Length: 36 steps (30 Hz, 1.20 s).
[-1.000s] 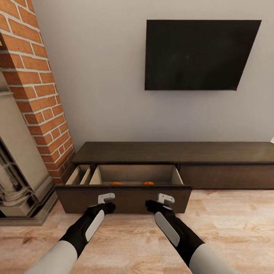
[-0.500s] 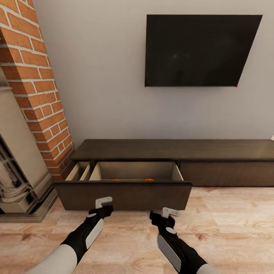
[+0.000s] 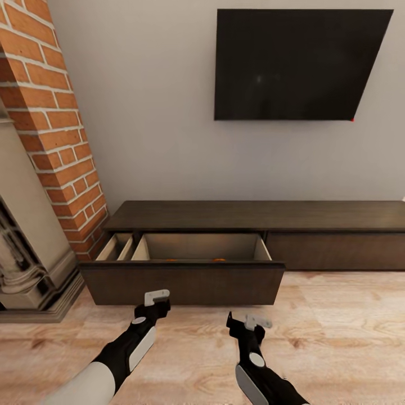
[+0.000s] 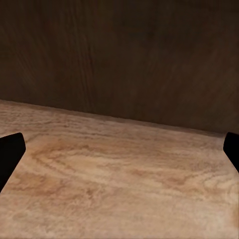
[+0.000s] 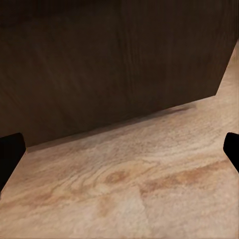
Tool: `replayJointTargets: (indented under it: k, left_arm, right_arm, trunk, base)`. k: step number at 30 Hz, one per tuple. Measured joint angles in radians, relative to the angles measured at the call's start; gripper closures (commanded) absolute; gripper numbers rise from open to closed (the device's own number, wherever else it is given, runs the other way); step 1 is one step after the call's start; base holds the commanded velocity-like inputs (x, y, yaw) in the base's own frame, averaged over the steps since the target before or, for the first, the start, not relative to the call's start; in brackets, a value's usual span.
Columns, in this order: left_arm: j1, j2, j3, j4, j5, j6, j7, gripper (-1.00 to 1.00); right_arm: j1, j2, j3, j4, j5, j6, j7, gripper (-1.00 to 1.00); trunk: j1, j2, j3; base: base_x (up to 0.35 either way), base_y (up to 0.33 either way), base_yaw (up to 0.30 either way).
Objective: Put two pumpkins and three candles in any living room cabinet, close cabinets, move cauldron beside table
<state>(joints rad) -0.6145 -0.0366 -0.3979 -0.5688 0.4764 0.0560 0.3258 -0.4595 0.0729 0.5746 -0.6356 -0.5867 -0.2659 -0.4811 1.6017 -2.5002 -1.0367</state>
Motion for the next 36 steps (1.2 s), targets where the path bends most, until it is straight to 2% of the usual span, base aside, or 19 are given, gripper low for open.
replayJointTargets:
  k: [3, 8, 14, 19, 23, 24, 25, 28, 36]
  left_arm:
    - [0.000, 0.000, -0.005, 0.000, -0.002, -0.011, 0.001, -1.00]
    - [0.001, 0.002, -0.018, 0.000, -0.003, -0.017, 0.001, -1.00]
    - [0.002, 0.006, -0.020, -0.001, -0.006, -0.079, -0.008, -1.00]
    - [0.002, 0.008, -0.021, -0.002, -0.005, -0.087, -0.011, -1.00]
    - [0.002, 0.009, -0.037, -0.002, -0.005, -0.088, -0.013, -1.00]
    - [0.002, 0.009, -0.044, -0.002, -0.005, -0.088, -0.013, -1.00]
    - [0.002, 0.010, -0.072, -0.002, -0.005, -0.088, -0.012, -1.00]
    - [0.002, 0.011, -0.100, -0.002, -0.005, -0.088, -0.014, -1.00]
    - [0.002, 0.011, -0.116, -0.002, -0.002, -0.088, -0.016, -1.00]
  right_arm:
    - [0.005, 0.000, 0.000, 0.001, 0.000, -0.043, 0.000, -1.00]
    - [0.007, 0.001, 0.005, -0.001, 0.007, -0.055, 0.001, -1.00]
    - [0.005, 0.004, 0.050, -0.003, 0.061, -0.040, 0.002, -1.00]
    - [0.001, 0.005, 0.056, -0.005, 0.112, -0.012, 0.011, -1.00]
    - [-0.001, 0.004, 0.055, -0.006, 0.148, -0.007, 0.023, -1.00]
    - [-0.002, 0.004, 0.055, -0.007, 0.150, -0.007, 0.026, -1.00]
    - [-0.002, 0.004, 0.055, -0.009, 0.154, -0.007, 0.034, -1.00]
    - [-0.002, 0.004, 0.053, -0.008, 0.152, -0.006, 0.039, -1.00]
    - [-0.004, 0.006, 0.043, -0.009, 0.141, 0.020, 0.033, -1.00]
  trunk:
    - [0.001, -0.001, -0.012]
    - [0.004, -0.002, -0.031]
    - [0.006, -0.003, -0.054]
    - [0.006, -0.003, -0.054]
    - [0.008, -0.004, -0.070]
    - [0.009, -0.004, -0.074]
    - [0.009, -0.005, -0.077]
    - [0.010, -0.005, -0.089]
    - [0.010, -0.005, -0.089]
  base:
    - [0.000, 0.000, 0.000]
    - [0.000, 0.000, 0.000]
    - [0.000, 0.000, 0.000]
    - [0.000, 0.000, 0.000]
    - [0.000, 0.000, 0.000]
    - [0.000, 0.000, 0.000]
    - [0.000, 0.000, 0.000]
    - [0.000, 0.000, 0.000]
    - [0.000, 0.000, 0.000]
